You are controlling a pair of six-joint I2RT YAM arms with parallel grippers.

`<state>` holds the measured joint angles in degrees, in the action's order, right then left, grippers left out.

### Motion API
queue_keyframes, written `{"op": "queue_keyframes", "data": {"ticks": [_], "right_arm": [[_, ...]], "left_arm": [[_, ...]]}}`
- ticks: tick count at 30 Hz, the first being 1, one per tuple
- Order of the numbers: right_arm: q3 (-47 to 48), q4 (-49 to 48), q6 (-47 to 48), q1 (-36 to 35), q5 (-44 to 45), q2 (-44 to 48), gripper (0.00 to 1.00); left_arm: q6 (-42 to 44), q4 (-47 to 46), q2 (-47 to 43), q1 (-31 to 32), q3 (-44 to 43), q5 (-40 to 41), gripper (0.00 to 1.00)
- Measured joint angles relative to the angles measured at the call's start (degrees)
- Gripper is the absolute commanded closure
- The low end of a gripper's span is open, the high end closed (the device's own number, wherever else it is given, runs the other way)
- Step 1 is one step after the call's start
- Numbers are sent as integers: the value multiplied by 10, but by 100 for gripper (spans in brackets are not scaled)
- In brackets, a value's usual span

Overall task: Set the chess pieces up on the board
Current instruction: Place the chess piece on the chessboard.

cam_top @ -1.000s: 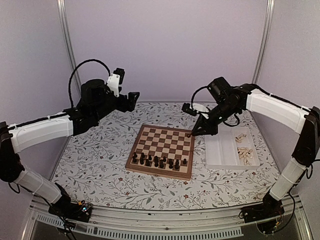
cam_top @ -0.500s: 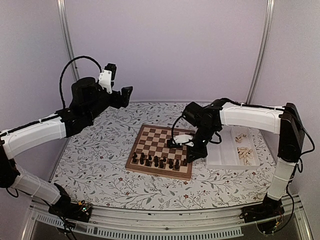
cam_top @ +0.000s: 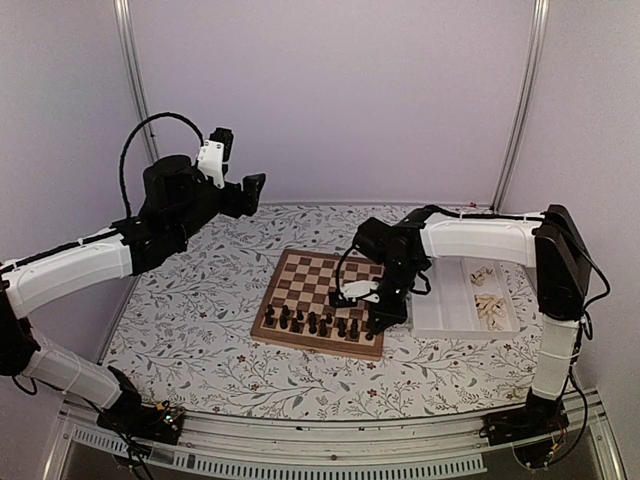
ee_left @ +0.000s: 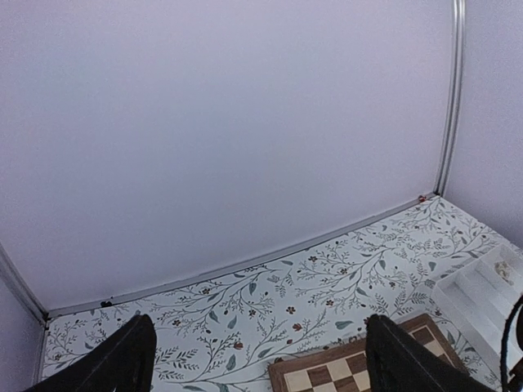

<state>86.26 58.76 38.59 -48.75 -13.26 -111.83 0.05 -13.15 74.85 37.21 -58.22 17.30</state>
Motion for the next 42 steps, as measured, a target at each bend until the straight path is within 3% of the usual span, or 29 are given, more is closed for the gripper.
{"op": "queue_keyframes", "data": {"ticks": [23,42], "right_arm": [[20,2,-7,-10,9,-20,96],[23,4,-14,-14,8,-20,80]], "left_arm": [[0,1,0,0,0,-6,9],[0,1,0,0,0,-14,9]]}}
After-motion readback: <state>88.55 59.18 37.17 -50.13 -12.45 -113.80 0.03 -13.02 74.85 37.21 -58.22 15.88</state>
